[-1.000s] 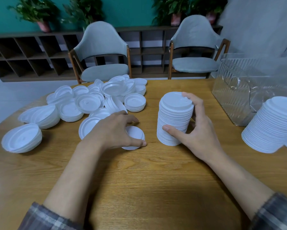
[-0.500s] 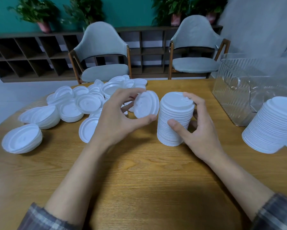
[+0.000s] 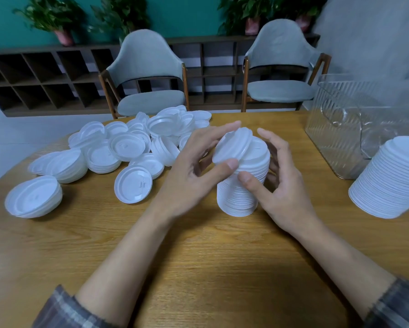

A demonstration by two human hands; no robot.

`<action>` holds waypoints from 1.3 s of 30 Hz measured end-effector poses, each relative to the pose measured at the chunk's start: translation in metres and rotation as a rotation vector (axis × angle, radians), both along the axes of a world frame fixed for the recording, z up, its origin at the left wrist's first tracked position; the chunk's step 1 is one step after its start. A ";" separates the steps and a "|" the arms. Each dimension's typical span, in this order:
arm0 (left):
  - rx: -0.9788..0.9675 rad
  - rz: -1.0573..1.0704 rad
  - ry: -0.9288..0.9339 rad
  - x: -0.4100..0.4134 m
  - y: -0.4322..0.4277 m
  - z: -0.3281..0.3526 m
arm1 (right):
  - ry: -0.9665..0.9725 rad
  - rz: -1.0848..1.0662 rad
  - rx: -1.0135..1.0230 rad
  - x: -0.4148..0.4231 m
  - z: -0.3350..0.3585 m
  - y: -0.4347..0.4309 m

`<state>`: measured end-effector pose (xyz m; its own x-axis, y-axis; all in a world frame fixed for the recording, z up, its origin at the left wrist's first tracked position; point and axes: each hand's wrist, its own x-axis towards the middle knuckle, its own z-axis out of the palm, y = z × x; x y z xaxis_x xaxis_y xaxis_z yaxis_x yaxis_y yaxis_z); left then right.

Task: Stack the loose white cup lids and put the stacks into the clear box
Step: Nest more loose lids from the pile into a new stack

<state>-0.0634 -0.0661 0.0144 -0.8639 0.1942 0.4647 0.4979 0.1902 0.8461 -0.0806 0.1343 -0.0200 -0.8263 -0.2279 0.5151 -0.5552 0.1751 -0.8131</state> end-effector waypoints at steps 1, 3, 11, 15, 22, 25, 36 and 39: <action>0.016 0.018 0.005 0.000 0.002 0.001 | 0.001 0.005 0.005 0.000 0.000 0.000; 0.063 0.049 0.005 0.001 0.005 0.002 | 0.003 0.009 0.016 0.000 -0.001 -0.001; 0.060 0.075 0.002 0.001 0.004 0.006 | 0.005 0.024 0.036 0.002 0.001 -0.002; 0.107 0.060 -0.026 0.001 0.006 0.003 | 0.016 0.009 0.063 0.001 0.000 -0.001; 0.101 0.014 -0.074 0.001 0.007 0.002 | 0.022 0.016 0.065 0.003 0.001 -0.001; 0.141 0.046 -0.079 0.003 0.013 0.003 | 0.033 0.018 0.058 0.004 0.001 -0.002; 0.032 0.102 -0.021 0.000 0.009 0.009 | 0.034 0.037 0.075 0.003 0.003 -0.001; 0.005 0.107 -0.006 0.001 0.009 0.009 | 0.019 0.050 0.052 0.004 0.004 -0.001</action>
